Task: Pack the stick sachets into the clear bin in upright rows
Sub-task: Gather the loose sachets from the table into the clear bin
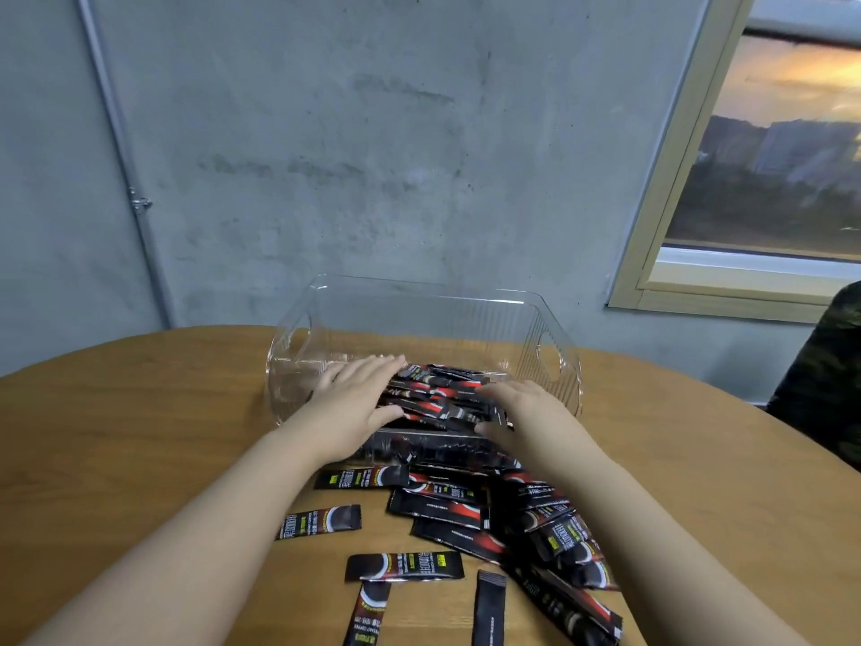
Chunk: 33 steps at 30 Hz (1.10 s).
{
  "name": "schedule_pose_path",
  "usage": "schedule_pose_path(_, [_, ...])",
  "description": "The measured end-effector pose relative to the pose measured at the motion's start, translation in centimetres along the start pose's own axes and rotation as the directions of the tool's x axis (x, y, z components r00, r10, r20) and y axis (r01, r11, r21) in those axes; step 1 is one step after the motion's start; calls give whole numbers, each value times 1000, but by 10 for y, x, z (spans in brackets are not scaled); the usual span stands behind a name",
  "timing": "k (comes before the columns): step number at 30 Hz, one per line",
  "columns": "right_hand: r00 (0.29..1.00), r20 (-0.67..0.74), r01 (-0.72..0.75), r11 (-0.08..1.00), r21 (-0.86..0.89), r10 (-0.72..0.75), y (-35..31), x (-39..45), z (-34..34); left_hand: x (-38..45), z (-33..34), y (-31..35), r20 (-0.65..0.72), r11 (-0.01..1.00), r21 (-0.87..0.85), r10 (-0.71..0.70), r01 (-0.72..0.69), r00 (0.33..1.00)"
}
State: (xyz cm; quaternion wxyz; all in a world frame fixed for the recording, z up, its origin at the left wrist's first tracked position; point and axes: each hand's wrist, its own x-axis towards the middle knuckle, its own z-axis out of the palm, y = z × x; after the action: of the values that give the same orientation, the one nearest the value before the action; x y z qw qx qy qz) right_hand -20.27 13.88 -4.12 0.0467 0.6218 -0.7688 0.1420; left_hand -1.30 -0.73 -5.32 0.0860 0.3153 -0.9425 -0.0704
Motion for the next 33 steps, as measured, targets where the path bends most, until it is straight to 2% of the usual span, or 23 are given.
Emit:
schedule_pose_path(3, [996,-69,49,998,34,-47,2,-26,9,-18,10,-5,35,999,-8,-31,32,999])
schedule_pose_path(9, [1000,11,-24,998,-51,24,10,-59,31,-50,24,-4,-97,999,-11,-47,46,994])
schedule_pose_path(13, [999,46,-23,1000,-12,24,8,-73,31,-63,29,-5,-114,999,-13,-46,44,992])
schedule_pose_path(16, [998,68,8,999,43,-11,9,-91,28,-77,32,-8,-142,997,-79,-8,-4,990])
schedule_pose_path(19, [995,100,21,999,40,-25,17,-117,26,-95,36,-9,-172,976,-185,81,-113,982])
schedule_pose_path(24, [979,184,-98,995,34,91,33,-141,33,-126,48,-3,29,968,-173,190,-182,981])
schedule_pose_path(27, [962,233,-160,985,63,141,32,-139,38,-127,54,-2,88,987,-100,136,-127,987])
schedule_pose_path(33, [971,183,-161,987,16,156,16,-126,47,-125,57,-6,22,996,-64,-65,66,998])
